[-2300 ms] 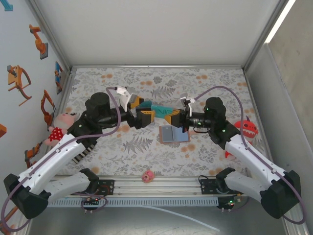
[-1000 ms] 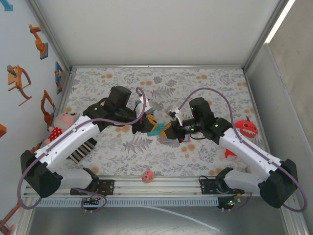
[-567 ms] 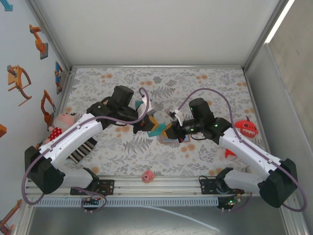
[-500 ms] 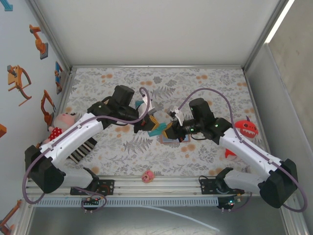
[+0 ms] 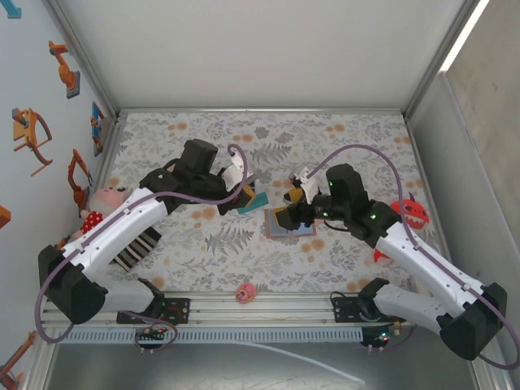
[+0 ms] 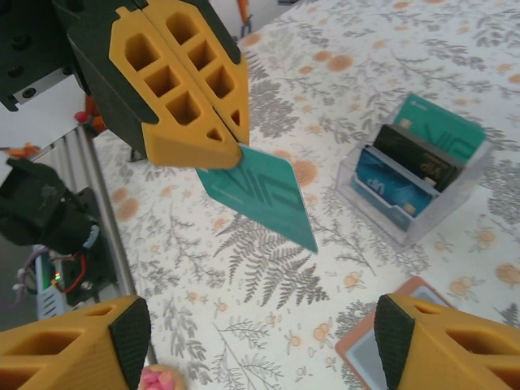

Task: Take the credit cards out of the card holder

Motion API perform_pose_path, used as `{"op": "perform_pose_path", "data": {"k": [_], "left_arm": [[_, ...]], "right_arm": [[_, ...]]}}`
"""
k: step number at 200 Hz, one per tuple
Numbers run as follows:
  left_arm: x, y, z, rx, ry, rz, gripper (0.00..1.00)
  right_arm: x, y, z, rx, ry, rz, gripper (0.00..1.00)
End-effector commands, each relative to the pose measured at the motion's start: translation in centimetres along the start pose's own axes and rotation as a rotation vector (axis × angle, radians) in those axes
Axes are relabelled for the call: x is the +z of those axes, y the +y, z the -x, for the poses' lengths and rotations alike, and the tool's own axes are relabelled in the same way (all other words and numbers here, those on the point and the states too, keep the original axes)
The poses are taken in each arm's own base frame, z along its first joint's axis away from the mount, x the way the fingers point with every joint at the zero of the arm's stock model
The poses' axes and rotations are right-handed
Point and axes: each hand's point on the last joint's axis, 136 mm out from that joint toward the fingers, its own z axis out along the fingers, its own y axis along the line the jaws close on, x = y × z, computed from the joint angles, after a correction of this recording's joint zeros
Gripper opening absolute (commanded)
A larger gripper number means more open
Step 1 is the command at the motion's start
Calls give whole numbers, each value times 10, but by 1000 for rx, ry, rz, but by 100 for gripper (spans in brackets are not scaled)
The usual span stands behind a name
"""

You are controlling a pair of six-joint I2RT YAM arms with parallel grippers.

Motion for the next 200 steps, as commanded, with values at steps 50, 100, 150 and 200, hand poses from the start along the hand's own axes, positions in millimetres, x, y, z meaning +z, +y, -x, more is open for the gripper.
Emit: {"op": "perform_pose_path", "data": {"k": [50,100,150,200], "left_arm": [[3,86,-11,231,38,134,0],[23,132,-22,327,47,87,0],[47,158,-38,330,80,21,0],[66,170,-51,322,116,-34,0]], "right_arm": [[0,-40,6,122,-18,-226,74],[1,-62,0,187,-4,-341,73],[0,-71,-1,213,-16,-392,72],[-2,-76,3,223,-36,-418,72]]}}
